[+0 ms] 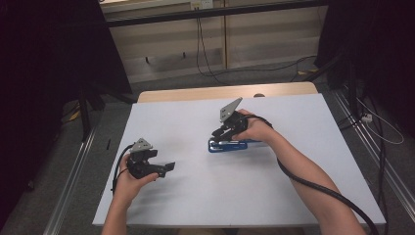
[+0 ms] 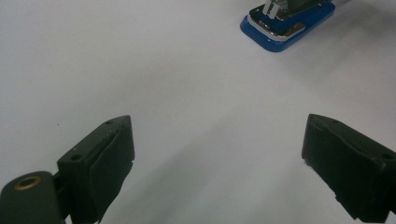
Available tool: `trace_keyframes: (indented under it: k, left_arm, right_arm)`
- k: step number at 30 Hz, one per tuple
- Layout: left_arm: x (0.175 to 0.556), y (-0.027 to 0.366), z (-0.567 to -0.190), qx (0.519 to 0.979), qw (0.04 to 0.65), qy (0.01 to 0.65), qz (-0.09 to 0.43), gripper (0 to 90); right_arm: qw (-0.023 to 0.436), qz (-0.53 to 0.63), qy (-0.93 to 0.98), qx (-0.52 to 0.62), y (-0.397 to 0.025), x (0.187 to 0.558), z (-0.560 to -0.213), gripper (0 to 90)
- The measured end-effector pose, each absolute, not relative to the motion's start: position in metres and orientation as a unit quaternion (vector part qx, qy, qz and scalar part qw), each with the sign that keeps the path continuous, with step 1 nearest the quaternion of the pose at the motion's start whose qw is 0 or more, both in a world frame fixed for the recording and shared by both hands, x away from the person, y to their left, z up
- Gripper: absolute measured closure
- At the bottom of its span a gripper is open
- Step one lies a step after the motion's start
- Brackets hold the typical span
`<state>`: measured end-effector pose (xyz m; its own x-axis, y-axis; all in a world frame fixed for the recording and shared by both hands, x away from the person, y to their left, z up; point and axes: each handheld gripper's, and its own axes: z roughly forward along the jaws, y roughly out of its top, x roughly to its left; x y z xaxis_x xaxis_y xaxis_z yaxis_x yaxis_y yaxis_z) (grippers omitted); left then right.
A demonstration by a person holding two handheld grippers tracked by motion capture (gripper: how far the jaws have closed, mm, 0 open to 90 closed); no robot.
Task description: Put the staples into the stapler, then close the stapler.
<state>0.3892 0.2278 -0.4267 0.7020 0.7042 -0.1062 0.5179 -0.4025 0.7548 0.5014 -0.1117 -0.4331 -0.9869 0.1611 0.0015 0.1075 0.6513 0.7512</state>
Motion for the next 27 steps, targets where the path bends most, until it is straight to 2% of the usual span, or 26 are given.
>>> trace_keyframes:
  k: [5,18,27]
  left_arm:
    - [0.39,0.227,-0.427,0.829,0.404,0.369,0.114,9.5]
    - [0.391,0.223,-0.428,0.829,0.406,0.368,0.11,9.5]
    - [0.391,0.22,-0.428,0.83,0.406,0.366,0.113,9.5]
  right_arm:
    - [0.04,0.43,0.897,0.092,-0.118,0.5,-0.428,62.0]
    - [0.057,0.444,0.879,0.162,-0.15,0.482,-0.415,34.6]
    - [0.082,0.435,0.878,0.181,-0.162,0.468,-0.414,22.6]
